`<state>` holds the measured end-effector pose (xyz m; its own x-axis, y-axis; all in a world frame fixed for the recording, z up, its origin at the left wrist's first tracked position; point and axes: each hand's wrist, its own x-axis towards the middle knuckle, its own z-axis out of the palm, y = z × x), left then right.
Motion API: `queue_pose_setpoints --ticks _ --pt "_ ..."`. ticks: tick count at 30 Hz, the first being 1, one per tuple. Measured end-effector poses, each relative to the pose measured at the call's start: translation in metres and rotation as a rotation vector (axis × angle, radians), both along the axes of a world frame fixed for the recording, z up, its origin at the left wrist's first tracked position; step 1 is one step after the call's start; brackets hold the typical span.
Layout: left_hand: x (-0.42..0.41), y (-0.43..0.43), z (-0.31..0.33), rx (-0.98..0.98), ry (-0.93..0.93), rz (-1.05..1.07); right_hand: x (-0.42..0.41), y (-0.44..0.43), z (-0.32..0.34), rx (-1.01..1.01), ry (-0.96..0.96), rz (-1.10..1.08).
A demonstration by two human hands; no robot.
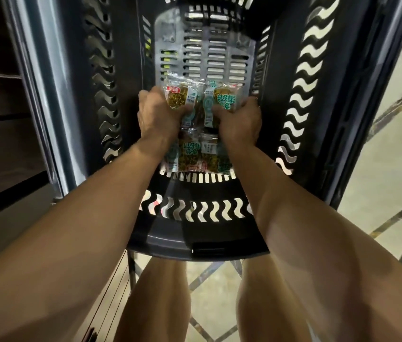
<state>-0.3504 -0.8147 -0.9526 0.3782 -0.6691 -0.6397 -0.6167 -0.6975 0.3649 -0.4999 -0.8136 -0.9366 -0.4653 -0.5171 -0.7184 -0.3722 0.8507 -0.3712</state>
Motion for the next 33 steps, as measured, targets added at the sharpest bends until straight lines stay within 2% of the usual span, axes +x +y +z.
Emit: queue_pose_setpoints --ticks 4,9,12,17,20,23,28,33 --pt "0.003 -0.001 0.024 0.033 0.130 0.121 -0.006 0.003 0.023 -0.031 -0.151 -0.100" --pt "0.006 -0.002 0.080 0.013 0.307 0.293 -0.011 0.012 0.085 -0.107 -0.275 -0.150" --pt "0.007 -0.008 0.131 0.067 0.434 0.427 -0.021 0.011 0.145 -0.123 -0.322 -0.168" --pt "0.022 -0.006 0.208 0.077 0.551 0.494 -0.045 0.007 0.260 -0.128 -0.336 -0.233" --pt "0.006 -0.013 0.315 0.045 0.606 0.508 -0.062 0.004 0.337 -0.162 -0.416 -0.273" --pt "-0.012 -0.012 0.415 0.034 0.599 0.422 -0.076 0.002 0.415 -0.165 -0.482 -0.262" --pt "-0.028 0.006 0.532 -0.074 0.654 0.359 -0.098 0.011 0.532 -0.214 -0.590 -0.195" --pt "-0.032 0.025 0.630 -0.160 0.748 0.396 -0.118 0.011 0.630 -0.260 -0.664 -0.126"
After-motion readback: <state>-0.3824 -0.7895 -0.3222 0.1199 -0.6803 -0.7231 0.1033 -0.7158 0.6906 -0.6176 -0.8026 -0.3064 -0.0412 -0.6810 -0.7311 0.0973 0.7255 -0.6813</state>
